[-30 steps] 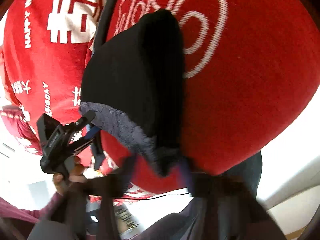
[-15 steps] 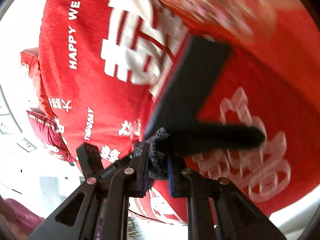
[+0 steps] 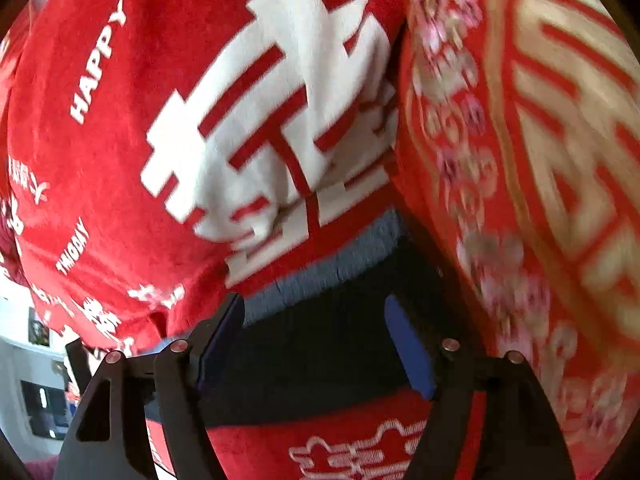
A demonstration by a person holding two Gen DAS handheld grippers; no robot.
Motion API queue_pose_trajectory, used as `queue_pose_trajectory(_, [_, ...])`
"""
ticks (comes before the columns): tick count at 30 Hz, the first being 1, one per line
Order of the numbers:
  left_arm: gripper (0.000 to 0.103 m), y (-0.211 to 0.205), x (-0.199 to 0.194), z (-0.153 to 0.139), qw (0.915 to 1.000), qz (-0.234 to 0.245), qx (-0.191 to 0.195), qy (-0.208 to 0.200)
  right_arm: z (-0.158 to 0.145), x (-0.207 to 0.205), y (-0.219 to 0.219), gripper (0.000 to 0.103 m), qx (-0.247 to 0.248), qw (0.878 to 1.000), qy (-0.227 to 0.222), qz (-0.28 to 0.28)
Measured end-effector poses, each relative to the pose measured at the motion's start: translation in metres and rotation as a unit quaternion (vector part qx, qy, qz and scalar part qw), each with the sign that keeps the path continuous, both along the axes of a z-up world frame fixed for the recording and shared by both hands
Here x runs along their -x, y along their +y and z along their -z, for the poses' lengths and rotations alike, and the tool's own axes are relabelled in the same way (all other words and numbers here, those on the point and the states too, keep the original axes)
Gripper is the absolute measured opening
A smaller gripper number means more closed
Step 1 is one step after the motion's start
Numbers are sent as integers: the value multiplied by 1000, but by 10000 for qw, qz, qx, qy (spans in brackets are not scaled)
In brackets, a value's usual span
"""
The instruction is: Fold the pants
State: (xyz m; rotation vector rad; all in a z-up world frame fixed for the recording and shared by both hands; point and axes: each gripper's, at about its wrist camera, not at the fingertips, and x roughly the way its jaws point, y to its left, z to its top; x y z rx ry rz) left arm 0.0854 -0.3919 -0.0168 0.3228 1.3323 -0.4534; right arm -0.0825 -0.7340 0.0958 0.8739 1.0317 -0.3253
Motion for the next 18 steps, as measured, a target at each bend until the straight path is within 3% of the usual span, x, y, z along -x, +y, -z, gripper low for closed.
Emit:
queue_pose_trajectory(4, [69, 29, 5, 30, 9986, -402, -322, 147, 36, 40, 17, 74, -111, 9973, 656, 320])
queue_pose_trajectory(7, [70, 39, 8, 42, 9977, -492, -404, 219, 67, 55, 9, 56, -394, 9931, 826, 726])
queue_pose_trajectory(10, [70, 39, 6, 42, 9976, -527, -396, 193, 81, 42, -1, 9, -470, 9929, 766, 774])
queue_pose_trajectory(14, [70, 37, 3, 37, 9980, -493, -386, 60, 50, 24, 0, 9, 7, 9985, 334, 425])
queue_pose_trajectory(16, [71, 39, 2, 47, 9973, -526, -496, 149, 60, 27, -1, 9, -17, 9966, 707, 433])
queue_pose_trajectory(18, [88, 43, -1, 49, 9964, -668, -526, 3, 80, 38, -5, 12, -290, 9919, 1132, 494])
